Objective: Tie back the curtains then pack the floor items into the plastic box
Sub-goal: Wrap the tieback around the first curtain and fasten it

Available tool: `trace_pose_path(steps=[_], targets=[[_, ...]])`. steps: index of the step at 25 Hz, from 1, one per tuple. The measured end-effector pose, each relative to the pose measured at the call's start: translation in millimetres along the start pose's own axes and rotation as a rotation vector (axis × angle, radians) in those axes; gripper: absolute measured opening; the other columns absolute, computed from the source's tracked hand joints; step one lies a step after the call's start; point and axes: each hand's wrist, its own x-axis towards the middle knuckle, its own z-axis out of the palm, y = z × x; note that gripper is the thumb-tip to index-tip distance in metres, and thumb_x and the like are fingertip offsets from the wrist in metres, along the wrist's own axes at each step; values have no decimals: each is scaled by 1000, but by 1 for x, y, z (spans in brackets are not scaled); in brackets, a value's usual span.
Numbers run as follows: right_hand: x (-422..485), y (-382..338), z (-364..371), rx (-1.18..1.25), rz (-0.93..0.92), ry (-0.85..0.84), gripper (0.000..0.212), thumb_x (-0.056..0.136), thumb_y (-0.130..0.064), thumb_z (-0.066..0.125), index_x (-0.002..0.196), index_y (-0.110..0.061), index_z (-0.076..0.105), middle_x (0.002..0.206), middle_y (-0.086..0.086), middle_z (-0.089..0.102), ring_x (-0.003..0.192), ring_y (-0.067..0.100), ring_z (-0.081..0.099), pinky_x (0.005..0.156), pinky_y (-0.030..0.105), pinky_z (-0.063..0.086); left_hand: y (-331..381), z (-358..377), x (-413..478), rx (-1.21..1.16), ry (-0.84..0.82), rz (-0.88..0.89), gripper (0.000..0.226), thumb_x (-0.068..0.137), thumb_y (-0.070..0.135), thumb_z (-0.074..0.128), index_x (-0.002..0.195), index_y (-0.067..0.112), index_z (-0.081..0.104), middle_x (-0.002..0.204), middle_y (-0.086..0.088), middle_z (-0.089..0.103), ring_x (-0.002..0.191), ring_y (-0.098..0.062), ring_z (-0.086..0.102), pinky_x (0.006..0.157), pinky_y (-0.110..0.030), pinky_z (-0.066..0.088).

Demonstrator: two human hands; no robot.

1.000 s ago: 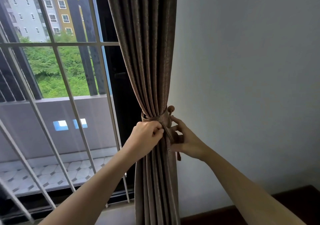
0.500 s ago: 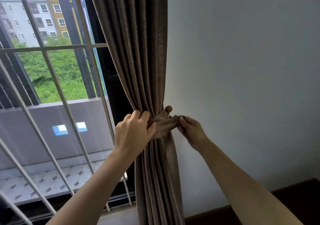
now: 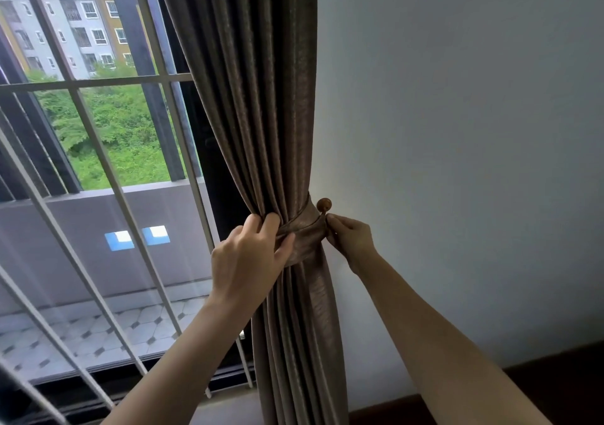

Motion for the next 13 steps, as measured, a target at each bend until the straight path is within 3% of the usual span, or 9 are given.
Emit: trace_pose_path(steps=[2, 4, 7, 10, 13], targets=[[0, -10, -5, 1, 68, -81, 20, 88, -17, 64, 100, -2, 70, 76, 7, 68, 66, 11, 64, 70, 20, 54, 2, 2, 0, -22, 5, -7, 26, 81, 38, 65, 81, 13, 62, 64, -1, 56, 48, -19, 57, 40, -23, 40], [-1, -14, -9, -183, 7, -128, 21, 90, -19, 61, 96, -2, 71, 71, 4, 66, 64, 10, 63, 66, 17, 52, 3, 3, -1, -51, 14, -7, 24, 82, 37, 64, 83, 13, 62, 65, 0, 57, 49, -18, 57, 40, -23, 43], [-1, -10, -13, -507, -217, -197, 25, 95, -20, 53, 104, -5, 71, 85, 6, 69, 77, 14, 66, 79, 22, 55, 5, 4, -3, -90, 20, -8, 23, 83, 35, 64, 84, 12, 62, 66, 0, 58, 48, -17, 57, 40, -24, 47], [1, -6, -18, -476, -236, -304, 27, 97, -13, 49, 117, -4, 65, 105, 13, 68, 95, 21, 66, 92, 29, 53, 9, 5, -2, -100, 15, -16, 22, 82, 34, 65, 84, 12, 62, 66, 0, 58, 48, -17, 56, 41, -24, 46], [7, -7, -21, -506, -199, -331, 27, 96, -6, 48, 117, -3, 64, 102, 10, 66, 92, 18, 64, 91, 29, 53, 11, 6, -1, -110, 11, -18, 21, 82, 33, 66, 86, 12, 63, 67, 0, 59, 48, -16, 56, 42, -22, 45]])
